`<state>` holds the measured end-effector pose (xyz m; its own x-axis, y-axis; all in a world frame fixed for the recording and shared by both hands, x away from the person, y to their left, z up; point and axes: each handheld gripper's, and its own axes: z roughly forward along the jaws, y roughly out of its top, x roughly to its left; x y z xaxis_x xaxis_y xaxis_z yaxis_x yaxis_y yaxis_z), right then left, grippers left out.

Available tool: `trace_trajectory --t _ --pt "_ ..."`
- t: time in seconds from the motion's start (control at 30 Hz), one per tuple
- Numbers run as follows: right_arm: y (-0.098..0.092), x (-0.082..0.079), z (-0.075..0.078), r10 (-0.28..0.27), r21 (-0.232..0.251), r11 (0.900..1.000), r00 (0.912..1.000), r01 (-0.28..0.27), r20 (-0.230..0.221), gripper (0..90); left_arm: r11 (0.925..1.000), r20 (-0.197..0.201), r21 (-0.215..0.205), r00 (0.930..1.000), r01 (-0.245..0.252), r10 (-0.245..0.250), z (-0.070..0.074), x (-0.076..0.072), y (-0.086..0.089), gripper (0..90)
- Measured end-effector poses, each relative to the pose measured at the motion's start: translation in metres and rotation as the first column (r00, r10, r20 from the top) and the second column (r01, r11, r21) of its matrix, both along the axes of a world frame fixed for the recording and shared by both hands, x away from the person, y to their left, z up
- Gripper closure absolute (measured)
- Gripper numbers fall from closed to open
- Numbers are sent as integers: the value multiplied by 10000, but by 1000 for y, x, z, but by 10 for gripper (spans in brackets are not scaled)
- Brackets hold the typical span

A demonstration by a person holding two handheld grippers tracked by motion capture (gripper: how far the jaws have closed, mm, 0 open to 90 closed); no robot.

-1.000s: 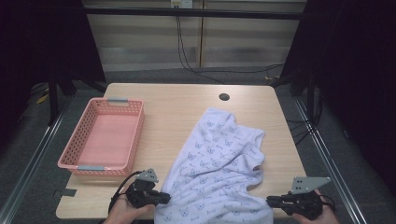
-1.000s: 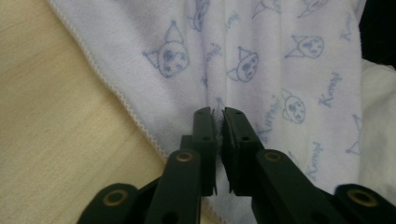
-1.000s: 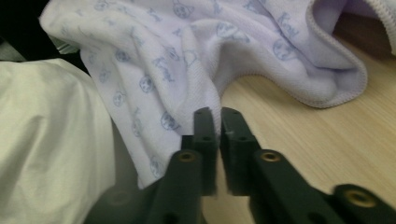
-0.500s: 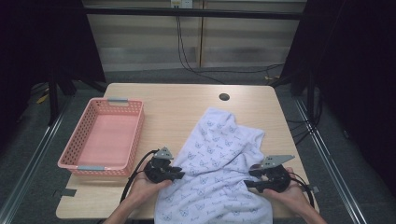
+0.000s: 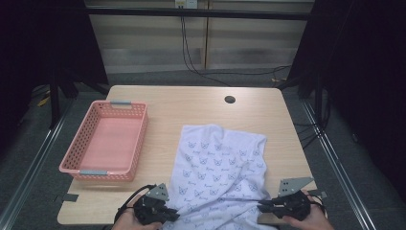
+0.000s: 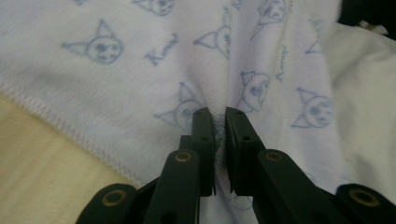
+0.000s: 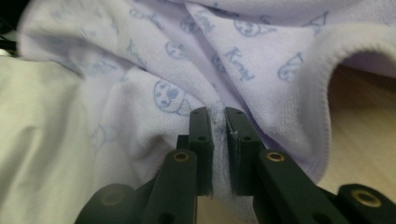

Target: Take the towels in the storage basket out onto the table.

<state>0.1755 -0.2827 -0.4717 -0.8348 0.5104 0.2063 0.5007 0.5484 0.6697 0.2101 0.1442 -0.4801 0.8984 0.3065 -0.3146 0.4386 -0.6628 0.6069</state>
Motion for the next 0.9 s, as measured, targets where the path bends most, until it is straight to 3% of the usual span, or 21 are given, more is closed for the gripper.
trace_trajectory --t 0.03,0.07,0.1,0.17,0.27,0.33,0.37,0.43,0.47,0.53,0.6,0.63,0.7,0.8,0.9 --pt "-1 -3 2 75 29 10000 10000 -75 -62 790 9979 -248 -651 9997 -67 51 2 2 0 789" --pt "-2 -6 5 -11 8 10000 10000 11 80 737 9951 -193 -973 9997 -150 132 5 5 0 747" --pt "-4 -7 7 -225 133 9997 9996 222 183 698 9937 89 -1080 9995 -287 298 6 9 -2 726" --pt "-10 -2 11 -753 468 9962 9960 731 480 661 9890 208 -1331 9975 -639 672 7 23 -5 720" --pt "-20 17 15 -1672 1088 9814 9828 1583 780 649 9824 340 -1299 9896 -1340 1395 3 49 -15 700" --pt "-19 31 15 -2076 821 9766 9714 1989 1156 629 9818 779 -1032 9827 -1595 1679 0 64 -23 679" --pt "-17 37 14 -2057 714 9775 9719 1985 1143 604 9808 746 -932 9811 -1715 1786 -3 73 -26 674" --pt "-11 49 10 -2344 410 9721 9648 2311 1193 558 9759 852 -907 9748 -1984 2061 -9 86 -31 659" --pt "-8 53 8 -2279 333 9737 9656 2255 1254 555 9739 917 -667 9706 -2171 2227 -13 91 -33 659" --pt "-3 61 4 -2327 37 9722 9641 2342 1277 548 9764 1084 -398 9705 -2124 2156 -17 93 -32 674" --pt "-1 62 -3 -1995 -497 9772 9727 2064 1186 713 9759 1075 -224 9700 -2171 2182 -16 89 -26 721" --pt "-2 60 -7 -1827 -606 9802 9790 1885 903 814 9751 994 -205 9701 -2206 2215 -16 85 -22 758" --pt "-6 53 -11 -1750 -614 9819 9823 1791 671 887 9744 767 -247 9714 -2236 2249 -16 77 -15 775" --pt "-16 38 -11 -1780 -601 9816 9825 1811 543 893 9784 773 -21 9754 -2069 2064 -13 61 -4 801" --pt "-29 26 -8 -2156 -305 9756 9748 2175 566 802 9752 595 -178 9734 -2207 2213 -13 50 3 688"
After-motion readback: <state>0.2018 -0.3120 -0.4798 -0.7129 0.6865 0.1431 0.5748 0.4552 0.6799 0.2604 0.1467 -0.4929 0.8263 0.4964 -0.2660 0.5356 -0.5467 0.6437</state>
